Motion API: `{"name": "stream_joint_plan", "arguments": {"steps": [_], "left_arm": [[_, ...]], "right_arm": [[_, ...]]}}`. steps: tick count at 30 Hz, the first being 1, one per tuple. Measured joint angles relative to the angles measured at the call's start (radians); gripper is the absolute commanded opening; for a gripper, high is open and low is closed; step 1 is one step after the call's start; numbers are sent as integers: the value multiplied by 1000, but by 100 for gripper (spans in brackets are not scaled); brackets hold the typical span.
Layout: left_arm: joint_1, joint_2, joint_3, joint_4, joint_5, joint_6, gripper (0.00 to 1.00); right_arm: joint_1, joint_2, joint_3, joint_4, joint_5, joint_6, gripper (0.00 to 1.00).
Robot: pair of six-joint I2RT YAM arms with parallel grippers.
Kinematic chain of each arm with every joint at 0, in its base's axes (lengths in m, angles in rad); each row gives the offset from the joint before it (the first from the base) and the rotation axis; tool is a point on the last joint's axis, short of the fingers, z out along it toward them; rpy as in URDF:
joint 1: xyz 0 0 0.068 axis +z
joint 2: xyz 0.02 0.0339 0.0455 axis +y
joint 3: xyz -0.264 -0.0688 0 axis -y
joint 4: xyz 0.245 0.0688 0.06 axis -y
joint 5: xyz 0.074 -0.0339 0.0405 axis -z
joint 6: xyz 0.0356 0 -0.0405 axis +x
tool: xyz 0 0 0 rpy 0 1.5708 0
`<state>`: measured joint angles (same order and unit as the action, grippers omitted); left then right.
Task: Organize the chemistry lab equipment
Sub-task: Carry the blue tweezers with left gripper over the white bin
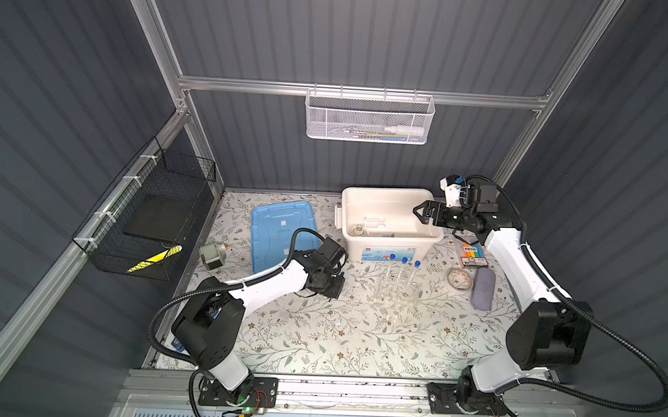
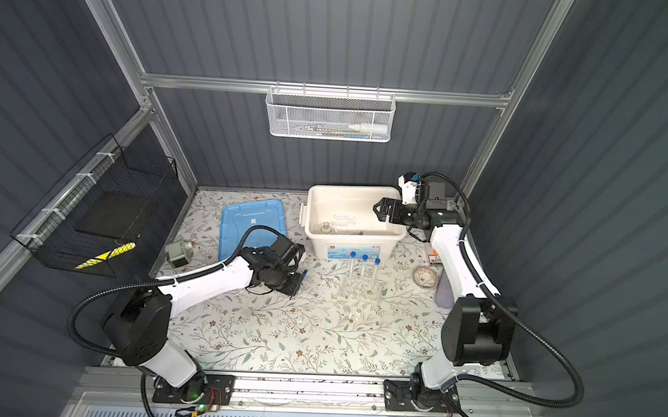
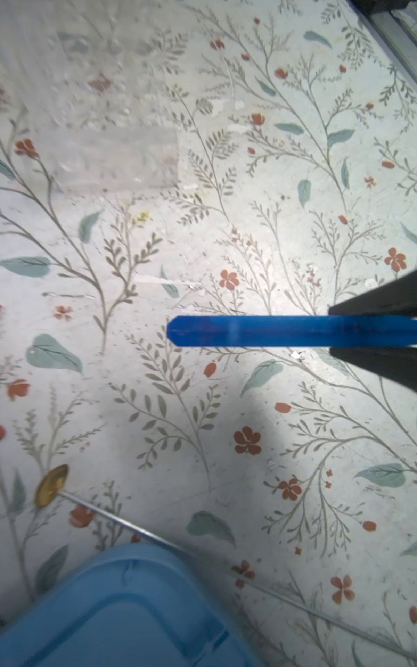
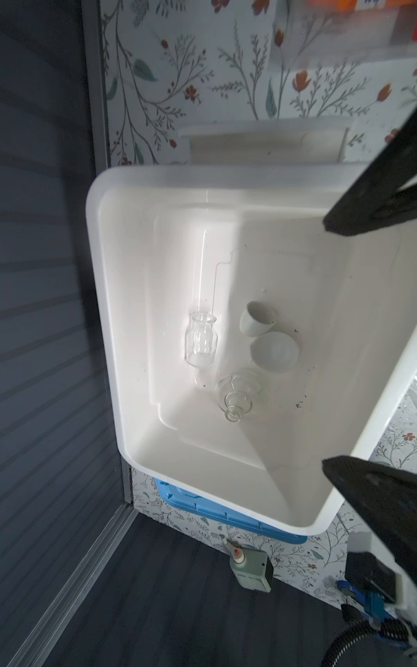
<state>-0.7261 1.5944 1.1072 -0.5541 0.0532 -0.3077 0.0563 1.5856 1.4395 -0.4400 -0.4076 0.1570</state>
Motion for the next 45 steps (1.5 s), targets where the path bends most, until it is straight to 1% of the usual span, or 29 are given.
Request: {"name": "stream_joint_plan", "arguments": {"steps": [7,12,15,18,20,24,32,36,41,43,45], "left_arm": [[0,-43,85,-3,4,-3,15],[0,-50,171,0,8,-3,15],[0,-47,239,2,10,9,15],[2,-21,328,16,17,26,15],[12,11,394,44,35,37,16],[27,79,474,100,82,55,16],[54,268,638,183,187,69,17],[63,366,735,200,231,72,17],[65,521,897,206,301,73,18],[65,583,967,196,319,79,18],[65,642,1036,188,338,80,18]], "right_arm": [[-43,-61,-80,28,81,-4,99],[-76,-66,-92,23,94,-11,96],[-87,-65,-94,16,88,-23,93],[-88,-54,-97,2,69,-33,87],[-88,-36,-97,-6,60,-35,83],[-88,10,-99,-31,46,-35,76],[-88,31,-105,-61,40,-36,67],[-88,31,-116,-63,37,-39,59],[-88,31,-125,-76,24,-40,47],[-88,31,-125,-82,21,-41,45],[-90,31,-125,-85,17,-45,45]]}}
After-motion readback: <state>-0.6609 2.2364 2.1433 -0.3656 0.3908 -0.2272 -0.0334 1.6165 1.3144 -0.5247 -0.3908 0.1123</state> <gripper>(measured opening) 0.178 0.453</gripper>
